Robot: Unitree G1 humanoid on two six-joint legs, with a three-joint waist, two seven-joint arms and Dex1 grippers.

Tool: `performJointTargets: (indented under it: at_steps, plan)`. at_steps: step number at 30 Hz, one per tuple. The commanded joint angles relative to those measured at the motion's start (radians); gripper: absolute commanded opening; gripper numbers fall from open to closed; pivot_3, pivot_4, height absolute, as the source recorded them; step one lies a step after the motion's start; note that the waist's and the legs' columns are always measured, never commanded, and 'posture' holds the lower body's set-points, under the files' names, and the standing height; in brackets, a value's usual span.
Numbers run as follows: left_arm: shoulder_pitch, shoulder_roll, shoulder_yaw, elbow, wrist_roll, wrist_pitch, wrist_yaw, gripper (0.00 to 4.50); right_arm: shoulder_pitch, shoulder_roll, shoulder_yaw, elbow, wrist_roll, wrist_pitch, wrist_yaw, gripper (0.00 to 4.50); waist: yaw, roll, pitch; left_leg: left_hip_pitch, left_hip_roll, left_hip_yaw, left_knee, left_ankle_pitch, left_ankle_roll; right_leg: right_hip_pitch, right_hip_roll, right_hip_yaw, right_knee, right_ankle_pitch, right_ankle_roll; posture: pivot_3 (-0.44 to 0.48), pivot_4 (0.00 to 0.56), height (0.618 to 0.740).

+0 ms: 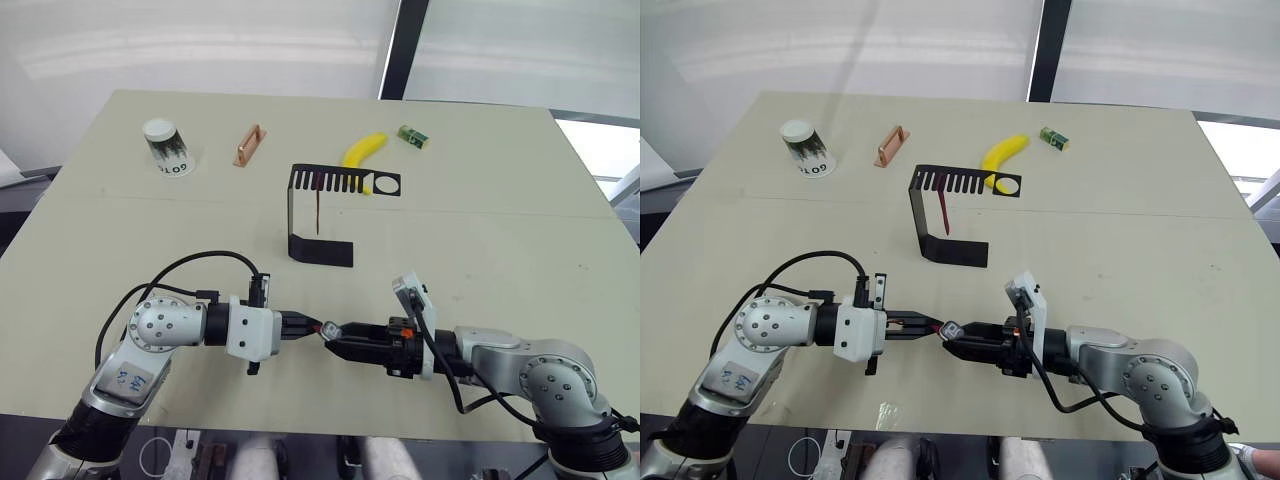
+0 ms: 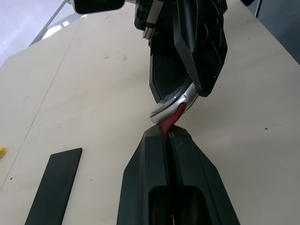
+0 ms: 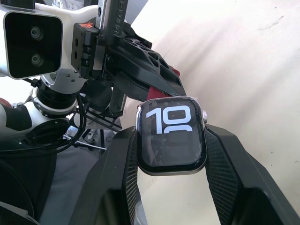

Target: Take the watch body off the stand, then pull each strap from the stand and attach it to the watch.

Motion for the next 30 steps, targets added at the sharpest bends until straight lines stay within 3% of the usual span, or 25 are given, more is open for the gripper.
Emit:
performJointTargets:
  at_steps: [1, 11, 12, 16, 23, 27, 28, 29, 30]
  plan:
    - [-0.004, -0.01, -0.015, -0.098, -0.048, -0.017, -0.009, 0.0, -0.014, 0.009, -0.012, 0.001, -0.006, -0.001, -0.036, 1.52, 0.0, 0.0, 0.0, 0.0, 0.0, 0.0, 0.0, 0.0, 0.0, 0.0, 0.0, 0.0, 0.0, 0.0, 0.0, 0.0, 0.15, 0.729]
    - [0.01, -0.011, -0.011, -0.104, -0.074, 0.009, -0.013, 0.0, -0.01, 0.011, -0.009, -0.005, -0.008, -0.004, -0.028, 1.52, 0.0, 0.0, 0.0, 0.0, 0.0, 0.0, 0.0, 0.0, 0.0, 0.0, 0.0, 0.0, 0.0, 0.0, 0.0, 0.0, 0.15, 0.729]
    - [0.011, -0.008, -0.011, -0.107, -0.074, 0.008, -0.015, 0.61, -0.009, 0.011, -0.008, -0.006, -0.009, -0.005, -0.026, 1.52, 0.0, 0.0, 0.0, 0.0, 0.0, 0.0, 0.0, 0.0, 0.0, 0.0, 0.0, 0.0, 0.0, 0.0, 0.0, 0.0, 0.15, 0.729]
    - [0.039, 0.027, 0.021, -0.108, -0.083, -0.011, -0.039, 2.18, -0.006, 0.011, -0.006, -0.015, -0.012, -0.012, -0.004, 1.52, 0.0, 0.0, 0.0, 0.0, 0.0, 0.0, 0.0, 0.0, 0.0, 0.0, 0.0, 0.0, 0.0, 0.0, 0.0, 0.0, 0.15, 0.729]
    - [0.142, 0.168, 0.193, -0.029, -0.16, -0.061, -0.123, 2.26, 0.004, -0.007, -0.003, -0.055, -0.078, -0.068, 0.079, 1.52, -0.001, 0.001, 0.001, 0.0, 0.001, 0.0, 0.0, 0.0, 0.0, 0.0, 0.0, 0.0, 0.0, 0.0, -0.001, 0.0, 0.15, 0.729]
    - [0.182, 0.185, 0.328, 0.028, -0.309, 0.017, -0.139, 3.47, 0.014, -0.063, 0.055, -0.127, -0.352, -0.321, 0.23, 1.52, 0.0, 0.002, 0.001, -0.001, 0.0, 0.0, -0.001, -0.001, 0.001, 0.0, -0.001, 0.0, -0.001, 0.0, 0.0, 0.0, 0.15, 0.729]
    - [0.189, 0.198, 0.352, 0.045, -0.342, 0.031, -0.167, 4.12, 0.021, -0.119, 0.112, -0.146, -0.496, -0.44, 0.288, 1.52, 0.0, 0.002, 0.001, -0.001, 0.0, 0.0, -0.001, -0.001, 0.001, 0.0, 0.0, -0.001, -0.002, 0.0, 0.0, 0.0, 0.15, 0.729]
    - [0.196, 0.21, 0.37, 0.061, -0.359, 0.042, -0.187, 4.46, 0.027, -0.179, 0.173, -0.151, -0.639, -0.556, 0.342, 1.52, 0.0, 0.002, 0.001, -0.001, 0.0, 0.0, -0.001, -0.001, 0.001, 0.0, 0.0, -0.001, -0.002, 0.0, 0.0, 0.0, 0.15, 0.729]
    - [0.201, 0.221, 0.384, 0.073, -0.376, 0.047, -0.21, 4.5, 0.038, -0.224, 0.219, -0.147, -0.76, -0.678, 0.396, 1.52, -0.001, 0.002, 0.001, -0.001, 0.0, 0.0, 0.0, -0.001, 0.001, 0.0, 0.0, -0.001, -0.002, 0.0, 0.0, 0.0, 0.15, 0.729]
